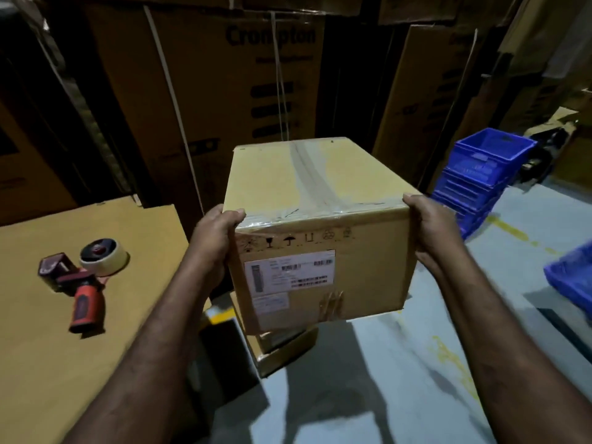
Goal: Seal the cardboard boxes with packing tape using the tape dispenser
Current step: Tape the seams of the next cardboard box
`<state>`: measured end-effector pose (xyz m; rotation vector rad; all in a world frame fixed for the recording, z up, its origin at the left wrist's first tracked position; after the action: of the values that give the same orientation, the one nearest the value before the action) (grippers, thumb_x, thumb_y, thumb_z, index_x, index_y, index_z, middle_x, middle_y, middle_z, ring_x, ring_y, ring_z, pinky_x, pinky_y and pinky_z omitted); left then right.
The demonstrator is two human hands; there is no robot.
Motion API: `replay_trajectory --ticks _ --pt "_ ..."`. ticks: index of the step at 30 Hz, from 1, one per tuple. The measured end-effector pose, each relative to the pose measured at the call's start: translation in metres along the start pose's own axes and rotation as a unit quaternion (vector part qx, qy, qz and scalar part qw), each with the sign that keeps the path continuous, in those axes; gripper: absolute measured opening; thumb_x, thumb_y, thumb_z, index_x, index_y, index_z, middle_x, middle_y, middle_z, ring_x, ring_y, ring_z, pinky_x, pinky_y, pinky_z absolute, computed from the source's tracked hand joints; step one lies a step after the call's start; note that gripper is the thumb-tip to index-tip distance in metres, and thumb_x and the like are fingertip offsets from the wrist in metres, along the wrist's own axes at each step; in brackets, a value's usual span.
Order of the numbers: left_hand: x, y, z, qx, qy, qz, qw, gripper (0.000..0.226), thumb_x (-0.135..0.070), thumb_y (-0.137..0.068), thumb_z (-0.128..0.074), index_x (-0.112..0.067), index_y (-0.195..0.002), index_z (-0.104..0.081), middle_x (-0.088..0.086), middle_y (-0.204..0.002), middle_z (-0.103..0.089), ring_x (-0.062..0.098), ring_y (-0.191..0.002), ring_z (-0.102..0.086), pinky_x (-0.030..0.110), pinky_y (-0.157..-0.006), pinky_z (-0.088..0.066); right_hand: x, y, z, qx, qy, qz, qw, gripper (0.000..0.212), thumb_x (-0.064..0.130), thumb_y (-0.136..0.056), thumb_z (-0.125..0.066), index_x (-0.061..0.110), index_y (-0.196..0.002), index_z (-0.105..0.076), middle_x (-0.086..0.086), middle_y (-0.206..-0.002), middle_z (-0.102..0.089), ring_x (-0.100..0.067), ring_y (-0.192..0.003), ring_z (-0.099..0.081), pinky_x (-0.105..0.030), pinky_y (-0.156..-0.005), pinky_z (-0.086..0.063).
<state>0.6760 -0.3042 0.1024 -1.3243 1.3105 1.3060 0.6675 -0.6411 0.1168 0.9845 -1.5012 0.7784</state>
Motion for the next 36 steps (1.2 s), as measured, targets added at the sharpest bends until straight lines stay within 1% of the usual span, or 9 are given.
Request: replay_trajectory --ticks 5,9,13,18,21,25,29,32,36 --pt "0.05 -0.019 -0.014 0.065 -0.049 0.199 0.977 0.036 -0.026 -0.097 -0.063 -0.028 -0.132 -0.055 0.014 -0.113 -0.067 0.034 -0.096 -0.066 0.042 -0.065 -0.056 -0.048 -0.056 0.012 0.034 0.049 -0.019 0.998 0.016 0.027 -0.087 -0.068 0.012 -0.092 -0.072 -0.006 -0.09 -0.069 -0.021 -0.082 -0.063 -0.036 -0.066 -0.045" --pt "0.102 -0.044 -0.007 0.062 -0.015 0.287 0.956 0.06 -0.025 -0.087 -0.077 -0.032 -0.139 -0.049 0.014 -0.142 -0.051 0.05 -0.126 -0.05 0.078 -0.065 -0.049 -0.094 -0.092 0.007 0.062 0.062 -0.055 0.995 0.028 0.03 -0.082 -0.07 0.01 -0.102 -0.073 -0.013 -0.1 -0.073 -0.025 -0.086 -0.067 -0.038 -0.068 -0.05" --pt "0.148 -0.065 -0.004 -0.001 0.048 0.297 0.954 0.041 -0.005 -0.096 -0.06 -0.018 -0.135 -0.054 0.014 -0.141 -0.057 0.045 -0.12 -0.058 0.081 -0.067 -0.046 -0.15 -0.119 -0.005 0.089 0.075 -0.097 0.989 0.042 0.038 -0.073 -0.075 0.014 -0.107 -0.072 -0.013 -0.103 -0.073 -0.036 -0.096 -0.069 -0.04 -0.07 -0.053" --pt "0.193 -0.081 0.008 -0.063 0.046 0.279 0.957 0.04 0.001 -0.097 -0.053 -0.017 -0.132 -0.053 0.019 -0.128 -0.065 0.051 -0.107 -0.064 0.066 -0.053 -0.055 -0.205 -0.152 -0.023 0.175 0.081 -0.192 0.962 0.063 0.031 -0.081 -0.076 0.016 -0.137 -0.053 -0.007 -0.113 -0.072 -0.025 -0.097 -0.072 -0.035 -0.068 -0.057" --pt "0.217 -0.094 0.009 -0.094 0.034 0.266 0.959 0.036 0.003 -0.096 -0.054 -0.02 -0.124 -0.056 0.016 -0.126 -0.065 0.048 -0.111 -0.062 0.066 -0.059 -0.056 -0.235 -0.176 -0.032 0.226 0.117 -0.227 0.94 0.053 0.024 -0.091 -0.069 0.021 -0.14 -0.049 -0.002 -0.121 -0.068 -0.018 -0.097 -0.07 -0.029 -0.066 -0.056" --pt "0.268 -0.112 0.003 -0.163 0.046 0.238 0.956 0.044 0.01 -0.095 -0.05 -0.022 -0.124 -0.058 0.015 -0.12 -0.069 0.04 -0.105 -0.065 0.07 -0.077 -0.054 -0.282 -0.202 -0.041 0.291 0.235 -0.143 0.916 0.042 0.016 -0.099 -0.058 0.014 -0.14 -0.052 0.004 -0.126 -0.059 -0.014 -0.104 -0.057 -0.03 -0.088 -0.045" --pt "0.335 -0.12 0.008 -0.211 0.023 0.218 0.953 0.049 0.011 -0.094 -0.053 -0.026 -0.126 -0.06 0.007 -0.119 -0.071 0.037 -0.11 -0.066 0.073 -0.084 -0.051 -0.346 -0.216 -0.035 0.308 0.312 -0.099 0.893 0.058 0.016 -0.098 -0.06 0.007 -0.15 -0.035 0.007 -0.13 -0.052 -0.01 -0.116 -0.048 -0.029 -0.103 -0.04" --pt "0.378 -0.121 0.01 -0.227 -0.01 0.197 0.954 0.06 0.018 -0.086 -0.055 -0.021 -0.132 -0.058 0.004 -0.123 -0.07 0.032 -0.117 -0.064 0.062 -0.098 -0.05 -0.399 -0.225 -0.019 0.325 0.364 -0.102 0.867 0.077 0.031 -0.092 -0.066 0.015 -0.155 -0.024 0.0 -0.151 -0.042 -0.016 -0.134 -0.045 -0.042 -0.113 -0.038" --pt "0.402 -0.118 0.003 -0.233 -0.071 0.185 0.952 0.065 0.023 -0.084 -0.055 -0.013 -0.139 -0.051 0.003 -0.128 -0.067 0.022 -0.121 -0.061 0.045 -0.108 -0.047 -0.429 -0.228 -0.016 0.331 0.411 -0.085 0.845 0.078 0.025 -0.092 -0.067 0.014 -0.155 -0.024 -0.004 -0.151 -0.044 -0.021 -0.136 -0.044 -0.039 -0.112 -0.037"
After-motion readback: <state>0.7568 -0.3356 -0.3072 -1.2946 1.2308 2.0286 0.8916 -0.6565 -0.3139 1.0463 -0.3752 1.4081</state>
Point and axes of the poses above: each hand's wrist, its own y-axis away from the middle knuckle, its own z-axis out of the back of the hand, x = y × z, the point moved 3 cm from there along -y, towards the middle knuckle
